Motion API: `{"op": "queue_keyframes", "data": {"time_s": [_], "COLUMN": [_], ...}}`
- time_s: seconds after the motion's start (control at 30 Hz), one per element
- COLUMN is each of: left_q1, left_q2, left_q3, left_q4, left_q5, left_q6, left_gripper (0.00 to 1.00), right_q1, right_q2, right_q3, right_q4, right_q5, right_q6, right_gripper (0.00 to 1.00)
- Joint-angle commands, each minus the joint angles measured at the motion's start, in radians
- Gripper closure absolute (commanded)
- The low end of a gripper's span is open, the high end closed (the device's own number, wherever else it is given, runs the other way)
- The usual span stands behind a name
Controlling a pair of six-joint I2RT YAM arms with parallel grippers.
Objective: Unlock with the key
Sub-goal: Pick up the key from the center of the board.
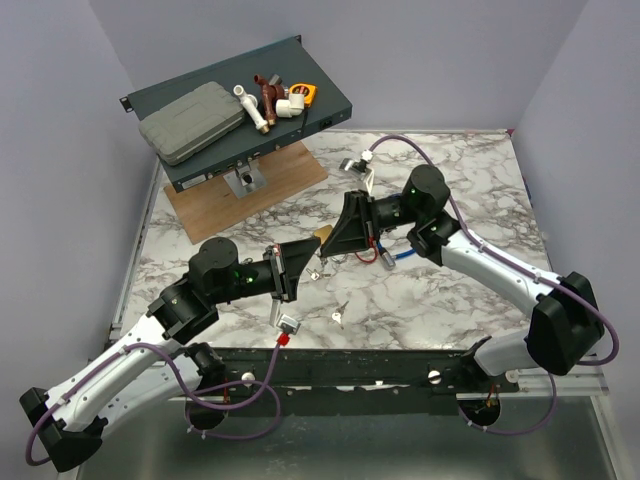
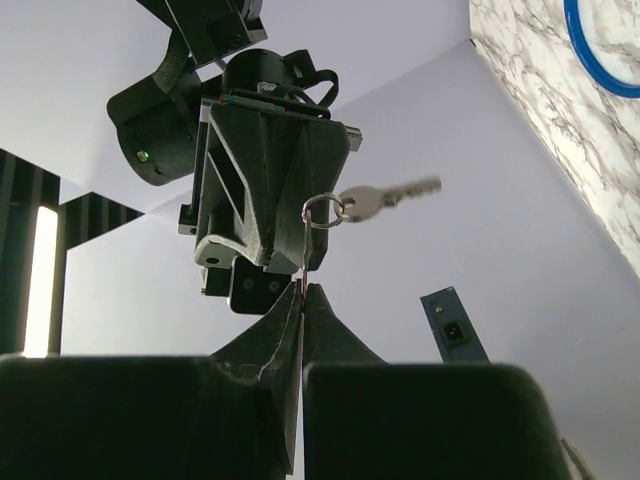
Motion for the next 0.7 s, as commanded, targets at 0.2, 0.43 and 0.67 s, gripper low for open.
{"op": "queue_keyframes", "data": {"time_s": [0.2,0.43,0.67], "left_q1": [-0.003,-0.003,-0.003], "left_q2": [-0.001,-0.004,0.018], "left_q3": [-0.007,-0.017,-0.027], "left_q4": [0.052,0.049,0.08], "left_q5": [-0.01,-0.018,-0.075], "left_q6": [0.076,0.075,0.037], "left_gripper": [1.0,1.0,0.82], "right_q1": [0.016,0.017,0.016], "right_q2": [0.033,0.03,0.011], "right_q3": [-0.01,-0.022,-0.071], "right_q4": [0.015,0.111,0.231], "right_q5": [0.016,0.017,0.005], "right_q6": [0.008,0.069,0.152], "right_gripper": [0.79,0.99,0.99]}}
